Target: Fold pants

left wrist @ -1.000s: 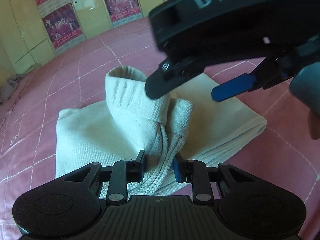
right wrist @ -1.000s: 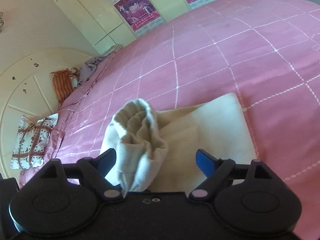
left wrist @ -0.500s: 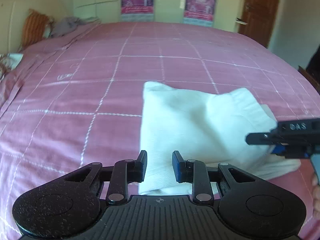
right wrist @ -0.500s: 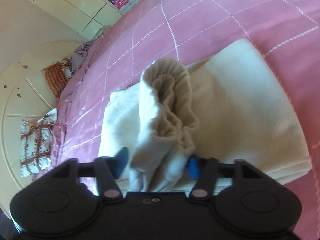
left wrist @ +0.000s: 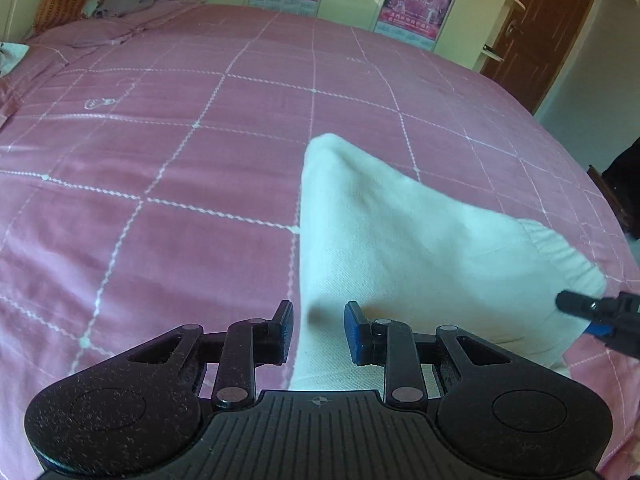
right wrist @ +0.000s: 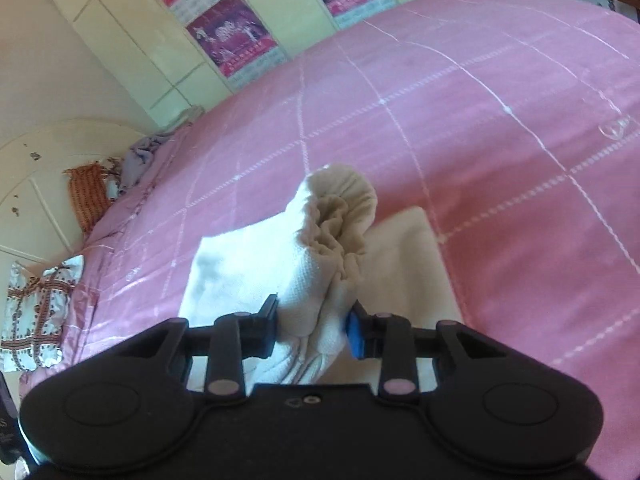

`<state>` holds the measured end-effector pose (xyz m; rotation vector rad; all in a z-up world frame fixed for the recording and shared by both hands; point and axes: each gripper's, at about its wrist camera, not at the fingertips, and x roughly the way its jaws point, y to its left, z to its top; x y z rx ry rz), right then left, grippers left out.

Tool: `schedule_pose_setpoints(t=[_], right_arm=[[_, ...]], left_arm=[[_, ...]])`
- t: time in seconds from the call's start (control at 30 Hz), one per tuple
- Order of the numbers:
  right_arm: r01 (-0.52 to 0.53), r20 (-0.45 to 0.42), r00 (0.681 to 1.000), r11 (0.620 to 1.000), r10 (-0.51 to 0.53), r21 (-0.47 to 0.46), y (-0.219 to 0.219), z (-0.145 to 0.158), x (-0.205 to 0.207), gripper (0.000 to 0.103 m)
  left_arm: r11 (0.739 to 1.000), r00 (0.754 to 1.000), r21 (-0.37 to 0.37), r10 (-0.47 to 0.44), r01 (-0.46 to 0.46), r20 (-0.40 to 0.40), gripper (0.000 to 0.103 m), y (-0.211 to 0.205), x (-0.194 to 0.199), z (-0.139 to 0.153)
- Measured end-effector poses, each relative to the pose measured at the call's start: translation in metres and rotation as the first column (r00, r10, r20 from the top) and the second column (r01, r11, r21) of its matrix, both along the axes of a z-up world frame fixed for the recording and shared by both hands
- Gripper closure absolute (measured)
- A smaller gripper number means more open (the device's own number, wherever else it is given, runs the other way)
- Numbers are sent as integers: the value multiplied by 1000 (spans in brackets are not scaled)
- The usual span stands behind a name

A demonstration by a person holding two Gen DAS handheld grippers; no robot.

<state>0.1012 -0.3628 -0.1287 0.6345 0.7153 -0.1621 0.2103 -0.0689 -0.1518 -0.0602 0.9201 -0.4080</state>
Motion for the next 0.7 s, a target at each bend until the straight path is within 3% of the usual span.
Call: schedule_pose_setpoints(t=[0.13, 0.2, 0.33, 0.4, 0.5, 0.7], right_arm=[[52, -91, 995, 998, -49, 30, -5, -41, -9, 69], [57, -93, 994, 996, -51, 69, -9, -43, -12, 69], [47, -7, 999, 992, -47, 117, -6, -17, -15, 70], [45, 46, 998, 987, -53, 154, -5, 1, -10, 70], [17, 117, 993, 992, -32, 123, 3, 28, 4, 70], [50, 96, 993, 989, -64, 143, -2, 21, 1, 70]], left_arm=[[998, 1000, 53, -18, 19, -26, 76, -13, 2, -13], [1000, 999, 27, 0, 1, -32, 76, -10, 4, -6], [999, 998, -29, -21, 23, 55, 76, -10, 2, 26], [998, 997, -40, -44, 47, 60, 76, -15, 3, 36], [998, 998, -36, -39, 41, 54, 76, -19, 4, 38], [995, 995, -54, -79, 82, 52, 76, -26, -14, 35]])
